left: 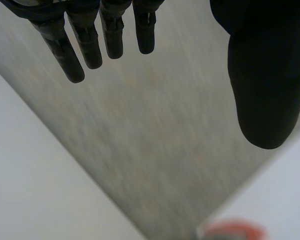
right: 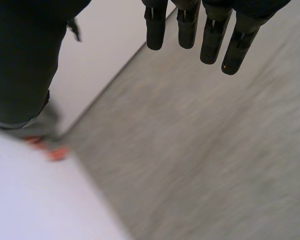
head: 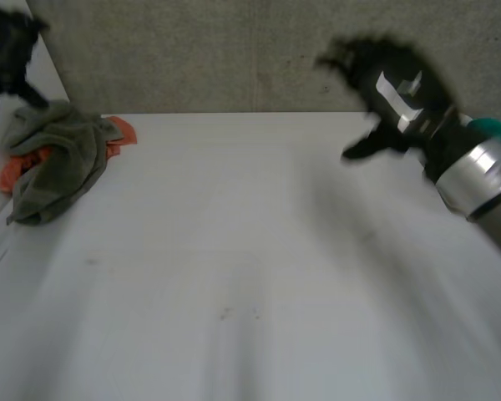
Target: Fold the laundry.
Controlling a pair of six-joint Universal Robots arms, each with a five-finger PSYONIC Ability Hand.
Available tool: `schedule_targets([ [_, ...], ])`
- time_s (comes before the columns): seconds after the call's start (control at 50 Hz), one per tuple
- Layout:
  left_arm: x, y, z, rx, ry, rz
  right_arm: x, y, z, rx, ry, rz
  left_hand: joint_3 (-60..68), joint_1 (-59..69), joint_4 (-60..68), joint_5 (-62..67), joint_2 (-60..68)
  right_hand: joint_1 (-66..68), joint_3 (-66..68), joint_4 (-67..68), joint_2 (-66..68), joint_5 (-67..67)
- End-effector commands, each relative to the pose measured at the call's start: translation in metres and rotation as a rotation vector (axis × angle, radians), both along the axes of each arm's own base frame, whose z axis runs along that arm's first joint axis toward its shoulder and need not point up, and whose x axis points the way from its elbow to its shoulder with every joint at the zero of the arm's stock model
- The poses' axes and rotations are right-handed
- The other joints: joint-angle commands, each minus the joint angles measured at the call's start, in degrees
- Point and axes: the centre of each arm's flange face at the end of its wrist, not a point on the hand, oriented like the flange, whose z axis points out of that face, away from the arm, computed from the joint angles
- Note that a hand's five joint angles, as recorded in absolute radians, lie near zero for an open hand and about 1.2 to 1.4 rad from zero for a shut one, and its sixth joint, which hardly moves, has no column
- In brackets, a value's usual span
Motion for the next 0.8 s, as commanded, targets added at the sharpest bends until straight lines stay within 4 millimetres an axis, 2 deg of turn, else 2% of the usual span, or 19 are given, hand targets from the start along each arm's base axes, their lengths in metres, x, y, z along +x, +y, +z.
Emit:
schedule_targets([
  [0.02, 0.05, -0.055, -0.107, 0.159, -0.222, 0.059, 0.011, 0.029, -0.085, 0.269, 0.262, -0.009, 4.0, 3.9, 3.6, 3.5, 3.4, -2.3, -2.1, -3.5, -3.0, -3.4],
  [0.06, 0.064, -0.068, -0.132, 0.195, -0.263, 0.082, 0.01, 0.033, -0.102, 0.295, 0.342, -0.046, 3.8, 3.8, 3.4, 3.3, 3.2, -2.3, -2.1, -3.5, -3.0, -3.4],
  [0.14, 0.074, -0.082, -0.166, 0.264, -0.28, 0.082, 0.003, 0.038, -0.117, 0.32, 0.414, -0.115, 4.0, 3.9, 3.6, 3.5, 3.4, -2.3, -2.1, -3.5, -3.0, -3.4],
  [0.24, 0.081, -0.097, -0.187, 0.266, -0.279, 0.093, -0.001, 0.043, -0.126, 0.348, 0.426, -0.13, 9.4, 9.3, 9.0, 8.8, 8.8, -2.3, -2.1, -3.5, -3.0, -3.4],
  [0.26, 0.082, -0.098, -0.19, 0.265, -0.28, 0.093, -0.003, 0.043, -0.129, 0.351, 0.427, -0.134, 13.4, 13.3, 13.0, 12.8, 12.8, -2.3, -2.1, -3.5, -3.0, -3.4],
  [0.34, 0.08, -0.101, -0.19, 0.251, -0.279, 0.103, -0.004, 0.043, -0.129, 0.348, 0.431, -0.138, 65.3, 65.2, 64.8, 64.7, 64.7, -2.3, -2.1, -3.5, -3.0, -3.4],
  [0.4, 0.074, -0.105, -0.179, 0.185, -0.284, 0.146, -0.004, 0.043, -0.129, 0.351, 0.427, -0.14, 65.4, 65.3, 65.0, 64.8, 64.8, -2.3, -2.1, -3.5, -3.0, -3.4],
  [0.48, 0.045, -0.095, -0.16, 0.13, -0.282, 0.151, -0.005, 0.041, -0.129, 0.35, 0.424, -0.151, 65.4, 65.3, 65.0, 64.8, 64.8, -2.3, -2.1, -3.5, -3.0, -3.4],
  [0.5, 0.029, -0.085, -0.142, 0.102, -0.273, 0.122, -0.006, 0.041, -0.129, 0.352, 0.423, -0.154, 65.4, 65.3, 65.0, 64.8, 64.8, -2.3, -2.1, -3.5, -3.0, -3.4],
  [0.54, 0.014, -0.073, -0.116, 0.063, -0.254, 0.095, -0.005, 0.04, -0.128, 0.349, 0.42, -0.155, 65.4, 65.3, 65.0, 64.8, 64.8, -2.3, -2.1, -3.5, -3.0, -3.4],
  [0.58, -0.003, -0.054, -0.08, -0.006, -0.193, 0.058, -0.006, 0.04, -0.125, 0.342, 0.414, -0.158, 65.4, 65.3, 65.0, 64.8, 64.8, -2.3, -2.1, -3.5, -3.0, -3.4],
  [0.62, -0.014, -0.042, -0.059, -0.049, -0.142, 0.027, -0.006, 0.04, -0.124, 0.34, 0.412, -0.16, 65.4, 65.3, 65.0, 64.8, 64.8, -2.3, -2.1, -3.5, -3.0, -3.4],
  [0.64, -0.027, -0.028, -0.047, -0.074, -0.087, -0.016, -0.006, 0.039, -0.124, 0.339, 0.412, -0.163, 65.4, 65.3, 65.0, 64.8, 64.8, -2.3, -2.1, -3.5, -3.0, -3.4],
  [0.72, -0.04, -0.01, -0.03, -0.115, 0.012, -0.076, -0.006, 0.04, -0.124, 0.34, 0.414, -0.161, 65.4, 65.3, 65.0, 64.8, 64.8, -2.3, -2.1, -3.5, -3.0, -3.4],
  [0.78, -0.043, -0.009, -0.03, -0.116, 0.029, -0.089, -0.006, 0.04, -0.124, 0.34, 0.413, -0.16, 65.4, 65.3, 65.0, 64.8, 64.8, -2.3, -2.1, -3.5, -3.0, -3.4],
  [0.8, -0.044, -0.009, -0.036, -0.097, 0.02, -0.089, -0.006, 0.04, -0.123, 0.341, 0.414, -0.163, 65.4, 65.3, 65.0, 64.8, 64.8, -2.3, -2.1, -3.5, -3.0, -3.4],
])
